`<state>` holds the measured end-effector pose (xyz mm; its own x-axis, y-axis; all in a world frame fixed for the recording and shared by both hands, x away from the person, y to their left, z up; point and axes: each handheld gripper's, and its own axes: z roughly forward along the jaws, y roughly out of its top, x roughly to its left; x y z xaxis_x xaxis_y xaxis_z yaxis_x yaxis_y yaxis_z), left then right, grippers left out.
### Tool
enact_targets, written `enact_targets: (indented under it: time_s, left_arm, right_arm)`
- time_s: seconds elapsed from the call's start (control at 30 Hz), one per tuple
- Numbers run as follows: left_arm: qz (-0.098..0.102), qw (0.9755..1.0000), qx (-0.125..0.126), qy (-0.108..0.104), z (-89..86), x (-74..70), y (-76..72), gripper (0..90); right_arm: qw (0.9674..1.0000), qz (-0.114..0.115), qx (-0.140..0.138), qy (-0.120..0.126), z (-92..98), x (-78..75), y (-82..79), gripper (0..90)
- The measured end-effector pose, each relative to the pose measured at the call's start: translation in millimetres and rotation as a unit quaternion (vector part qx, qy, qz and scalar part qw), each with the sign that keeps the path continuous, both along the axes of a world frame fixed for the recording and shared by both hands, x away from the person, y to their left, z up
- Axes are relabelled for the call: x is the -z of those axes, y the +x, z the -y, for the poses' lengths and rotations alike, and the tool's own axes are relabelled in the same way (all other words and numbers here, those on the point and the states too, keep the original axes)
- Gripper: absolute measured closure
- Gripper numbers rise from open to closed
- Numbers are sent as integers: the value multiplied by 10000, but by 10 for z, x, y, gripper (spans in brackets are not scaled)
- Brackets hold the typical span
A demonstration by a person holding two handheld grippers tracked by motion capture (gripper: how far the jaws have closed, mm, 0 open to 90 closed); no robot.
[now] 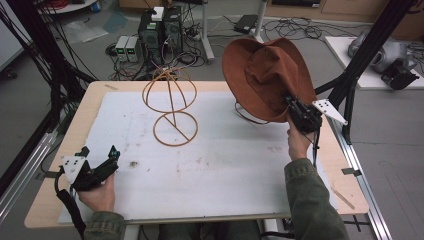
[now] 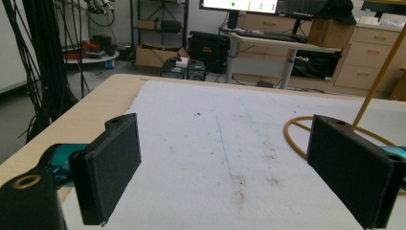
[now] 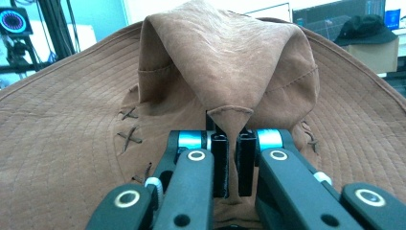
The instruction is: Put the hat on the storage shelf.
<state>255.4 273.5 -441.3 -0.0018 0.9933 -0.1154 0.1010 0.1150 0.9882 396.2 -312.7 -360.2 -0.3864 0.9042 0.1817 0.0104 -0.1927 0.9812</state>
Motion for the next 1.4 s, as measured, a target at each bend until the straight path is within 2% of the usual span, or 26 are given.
enact_targets:
  time_s: [0.17, 0.33, 0.57, 0.73, 0.9, 1.0, 1.03, 1.07, 1.1, 1.17, 1.4]
  left_arm:
    - [-6, 10000, 25, -14, -1, 3, 5, 118]
    - [0, 10000, 47, -26, 8, 2, 8, 118]
    - [14, 9999, 40, -96, 1, -1, 2, 118]
    - [35, 9998, 28, -169, -21, -3, -5, 118]
    - [59, 9998, 24, -207, -24, -4, -4, 118]
    - [44, 9999, 37, -155, -20, -2, -3, 118]
    - [44, 9998, 48, -171, -18, 1, 2, 118]
    - [40, 9998, 60, -179, -19, 1, 3, 118]
    - [34, 9998, 67, -183, -23, -1, -1, 118]
    - [61, 9997, 59, -207, -24, -4, -3, 118]
    - [75, 9995, 35, -304, -60, -4, -12, 118]
  right_arm:
    - [9999, 157, 22, -6, -2, -74, -72, 893]
    - [9998, 206, -29, 3, -33, -158, -105, 893]
    - [9988, 431, -201, -123, -256, -417, -169, 892]
    - [9975, 591, -374, -81, -442, -593, -186, 892]
    - [9958, 673, -606, -130, -700, -746, -192, 892]
    - [9944, 690, -790, -129, -930, -835, -180, 892]
    - [9929, 705, -949, -117, -1089, -883, -172, 892]
    - [9929, 705, -949, -117, -1089, -883, -172, 892]
    - [9913, 694, -1110, -117, -1264, -916, -168, 892]
    - [9906, 700, -1163, -144, -1331, -924, -165, 892]
    - [9841, 597, -1654, -245, -1934, -889, -145, 891]
